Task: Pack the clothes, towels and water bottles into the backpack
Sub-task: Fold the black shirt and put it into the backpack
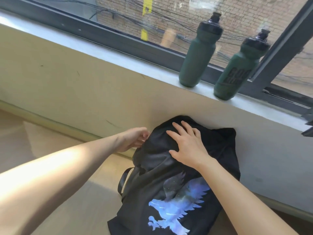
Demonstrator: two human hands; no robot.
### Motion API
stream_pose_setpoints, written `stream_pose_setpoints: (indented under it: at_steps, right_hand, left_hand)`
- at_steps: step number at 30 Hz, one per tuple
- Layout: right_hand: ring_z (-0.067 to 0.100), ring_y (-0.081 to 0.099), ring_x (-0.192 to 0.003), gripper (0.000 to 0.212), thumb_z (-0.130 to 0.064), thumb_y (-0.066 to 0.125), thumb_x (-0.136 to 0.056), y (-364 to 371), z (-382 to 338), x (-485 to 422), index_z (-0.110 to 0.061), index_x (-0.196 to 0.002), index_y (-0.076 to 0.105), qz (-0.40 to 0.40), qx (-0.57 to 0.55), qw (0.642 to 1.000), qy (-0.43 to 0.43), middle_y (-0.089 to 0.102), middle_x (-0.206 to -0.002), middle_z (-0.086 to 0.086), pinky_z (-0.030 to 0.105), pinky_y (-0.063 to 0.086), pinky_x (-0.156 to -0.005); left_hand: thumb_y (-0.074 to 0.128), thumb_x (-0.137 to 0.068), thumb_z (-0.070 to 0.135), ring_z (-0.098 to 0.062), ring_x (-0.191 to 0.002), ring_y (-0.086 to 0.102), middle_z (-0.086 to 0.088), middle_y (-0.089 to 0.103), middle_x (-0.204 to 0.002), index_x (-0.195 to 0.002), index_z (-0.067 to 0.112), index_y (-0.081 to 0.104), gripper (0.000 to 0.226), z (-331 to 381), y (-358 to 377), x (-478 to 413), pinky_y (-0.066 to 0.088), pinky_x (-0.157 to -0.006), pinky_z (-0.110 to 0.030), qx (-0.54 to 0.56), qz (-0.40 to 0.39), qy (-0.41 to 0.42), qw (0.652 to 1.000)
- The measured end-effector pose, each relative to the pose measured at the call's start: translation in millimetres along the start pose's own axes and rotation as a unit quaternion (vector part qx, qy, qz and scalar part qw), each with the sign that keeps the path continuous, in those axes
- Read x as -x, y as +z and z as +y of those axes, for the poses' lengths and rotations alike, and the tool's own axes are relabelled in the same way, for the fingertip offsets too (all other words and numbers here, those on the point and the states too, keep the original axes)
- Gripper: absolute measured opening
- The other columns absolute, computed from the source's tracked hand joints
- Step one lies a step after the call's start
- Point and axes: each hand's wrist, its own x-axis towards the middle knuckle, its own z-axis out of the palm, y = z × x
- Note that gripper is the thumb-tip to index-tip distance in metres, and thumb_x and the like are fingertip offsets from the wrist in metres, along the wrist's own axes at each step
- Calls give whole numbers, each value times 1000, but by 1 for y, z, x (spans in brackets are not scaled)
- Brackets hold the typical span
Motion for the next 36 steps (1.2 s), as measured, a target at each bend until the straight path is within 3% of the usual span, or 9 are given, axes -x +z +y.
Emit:
stream_pose_setpoints:
  at_steps: [6,11,15,18,23,26,29,33,36]
  right_hand:
    - [27,-2,-156,58,-37,67,-88,0,2,2,-35,-144,50,-8,18,1000,-5,13,-169,-2,49,10,-120]
    - [25,7,-156,41,-45,64,-90,1,9,5,-31,-129,65,9,16,1000,-13,25,-166,-2,50,17,-118]
    - [22,13,-155,33,-48,62,-92,2,15,8,-32,-119,72,30,6,999,-20,32,-164,-4,49,19,-116]
    - [20,14,-154,28,-46,61,-95,1,17,10,-33,-116,73,40,-6,999,-20,33,-163,-7,47,19,-114]
    - [21,14,-153,24,-39,66,-94,1,17,11,-33,-117,69,39,-11,999,-18,32,-162,-8,46,19,-114]
    - [22,16,-151,40,-33,71,-91,3,17,10,-34,-130,61,42,-6,999,-18,32,-161,-7,46,20,-113]
    - [24,17,-150,61,-29,72,-89,4,18,10,-36,-143,48,38,12,999,-12,31,-161,-6,48,21,-111]
    - [25,19,-147,73,-29,72,-87,5,17,10,-39,-150,36,34,35,999,2,28,-160,-4,49,22,-109]
    - [24,14,-150,74,-31,69,-91,5,17,9,-40,-154,32,24,33,999,2,24,-163,-5,49,20,-112]
  left_hand:
    - [40,-109,47,-34,-131,52,-11,51,-146,-145,15,43,49,-18,22,2,47,-109,-49,-147,128,-124,973]
    - [55,-98,62,-29,-114,62,-7,63,-118,-109,16,60,47,-36,33,4,55,-103,-43,-72,33,-239,968]
    - [73,-94,44,-21,-106,62,-5,70,-114,-109,13,67,35,-33,29,3,52,-92,-33,-29,56,-207,976]
    - [80,-90,35,-23,-104,65,-8,73,-110,-110,10,66,36,-32,24,7,54,-97,-34,2,83,-204,976]
    - [63,-99,49,-33,-120,63,-13,65,-126,-119,10,60,44,-45,22,9,55,-104,-46,57,62,-254,964]
    - [72,-91,51,-24,-100,63,-9,67,-114,-121,8,64,54,-55,26,6,62,-69,-30,127,56,-315,939]
    - [78,-84,57,-10,-60,42,-1,55,-73,-95,12,64,48,-54,30,5,36,-44,-18,101,65,-335,935]
    - [89,-79,41,-10,-54,28,2,48,-64,-79,14,60,39,-50,18,5,28,-46,-19,68,113,-281,951]
    - [88,-80,27,-15,-80,63,-3,75,-93,-103,7,70,35,-38,5,4,50,-65,-25,162,117,-163,966]
